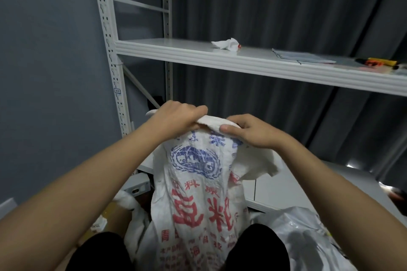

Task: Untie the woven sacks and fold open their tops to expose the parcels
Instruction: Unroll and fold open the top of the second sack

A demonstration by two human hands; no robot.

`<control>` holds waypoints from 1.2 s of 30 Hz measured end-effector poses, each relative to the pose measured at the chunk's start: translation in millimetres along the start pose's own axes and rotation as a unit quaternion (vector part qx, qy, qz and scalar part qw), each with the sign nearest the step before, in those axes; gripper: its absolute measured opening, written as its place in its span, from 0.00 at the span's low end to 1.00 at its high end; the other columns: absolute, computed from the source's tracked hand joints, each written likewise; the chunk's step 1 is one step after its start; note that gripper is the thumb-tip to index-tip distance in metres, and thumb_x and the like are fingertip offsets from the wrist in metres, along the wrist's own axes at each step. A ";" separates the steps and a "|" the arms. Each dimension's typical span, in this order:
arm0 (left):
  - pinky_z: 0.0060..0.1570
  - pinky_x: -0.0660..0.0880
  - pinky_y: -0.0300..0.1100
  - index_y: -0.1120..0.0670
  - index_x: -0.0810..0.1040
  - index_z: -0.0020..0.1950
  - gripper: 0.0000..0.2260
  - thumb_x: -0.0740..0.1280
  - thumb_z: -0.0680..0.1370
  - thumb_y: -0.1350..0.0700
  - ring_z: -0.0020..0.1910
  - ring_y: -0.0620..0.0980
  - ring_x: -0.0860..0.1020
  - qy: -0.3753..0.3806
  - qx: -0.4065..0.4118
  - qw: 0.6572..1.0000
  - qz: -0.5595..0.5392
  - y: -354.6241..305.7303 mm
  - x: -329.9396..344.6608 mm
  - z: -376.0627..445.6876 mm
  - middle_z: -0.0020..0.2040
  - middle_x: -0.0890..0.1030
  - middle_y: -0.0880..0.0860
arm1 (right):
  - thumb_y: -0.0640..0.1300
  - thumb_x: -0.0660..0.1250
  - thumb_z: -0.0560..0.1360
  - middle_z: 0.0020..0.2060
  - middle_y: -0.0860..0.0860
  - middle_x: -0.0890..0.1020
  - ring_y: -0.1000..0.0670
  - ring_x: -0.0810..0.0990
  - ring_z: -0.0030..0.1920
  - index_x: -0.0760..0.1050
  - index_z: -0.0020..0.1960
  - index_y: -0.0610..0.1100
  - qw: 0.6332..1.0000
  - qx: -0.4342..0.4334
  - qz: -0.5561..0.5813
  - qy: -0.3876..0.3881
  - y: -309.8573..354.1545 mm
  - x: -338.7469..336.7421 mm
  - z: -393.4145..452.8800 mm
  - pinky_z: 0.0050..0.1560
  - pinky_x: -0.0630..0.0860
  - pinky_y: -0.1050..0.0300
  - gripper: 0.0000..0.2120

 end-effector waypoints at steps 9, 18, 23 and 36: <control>0.30 0.64 0.42 0.53 0.75 0.51 0.06 0.64 0.78 0.51 0.36 0.56 0.79 -0.073 0.091 0.993 0.005 -11.5 -18.1 -8.8 0.35 0.79 0.51 | 0.53 0.64 0.78 0.48 0.55 0.83 0.57 0.79 0.43 0.75 0.60 0.58 0.993 -0.062 -0.094 -0.018 20.0 8.6 0.8 0.44 0.75 0.57 0.12; 0.38 0.69 0.43 0.53 0.78 0.55 0.11 0.61 0.80 0.50 0.42 0.51 0.78 0.196 0.016 0.961 -0.196 -4.4 29.2 -18.8 0.44 0.80 0.52 | 0.47 0.65 0.76 0.50 0.53 0.79 0.51 0.79 0.44 0.65 0.72 0.58 0.946 -0.111 -0.305 -0.023 22.0 32.2 -2.5 0.39 0.76 0.53 0.25; 0.35 0.66 0.43 0.50 0.72 0.54 0.17 0.61 0.76 0.38 0.41 0.50 0.78 0.106 0.040 0.991 -0.071 -8.2 9.9 -17.8 0.43 0.79 0.48 | 0.46 0.63 0.79 0.41 0.50 0.83 0.55 0.79 0.39 0.79 0.54 0.47 0.997 -0.067 -0.048 -0.011 22.8 35.1 4.3 0.42 0.75 0.55 0.08; 0.54 0.66 0.45 0.49 0.71 0.60 0.29 0.61 0.69 0.30 0.56 0.47 0.69 -0.008 -0.028 0.986 -0.162 8.9 16.7 -43.4 0.55 0.72 0.48 | 0.50 0.65 0.78 0.41 0.58 0.82 0.57 0.79 0.41 0.79 0.52 0.53 0.979 -0.096 -0.082 -0.160 1.6 40.7 -8.5 0.42 0.75 0.55 0.06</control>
Point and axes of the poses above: each hand's wrist, its own z-axis towards the middle knuckle, its own x-axis out of the palm, y = z × x, the point moved 10 cm from there along z, towards the middle knuckle
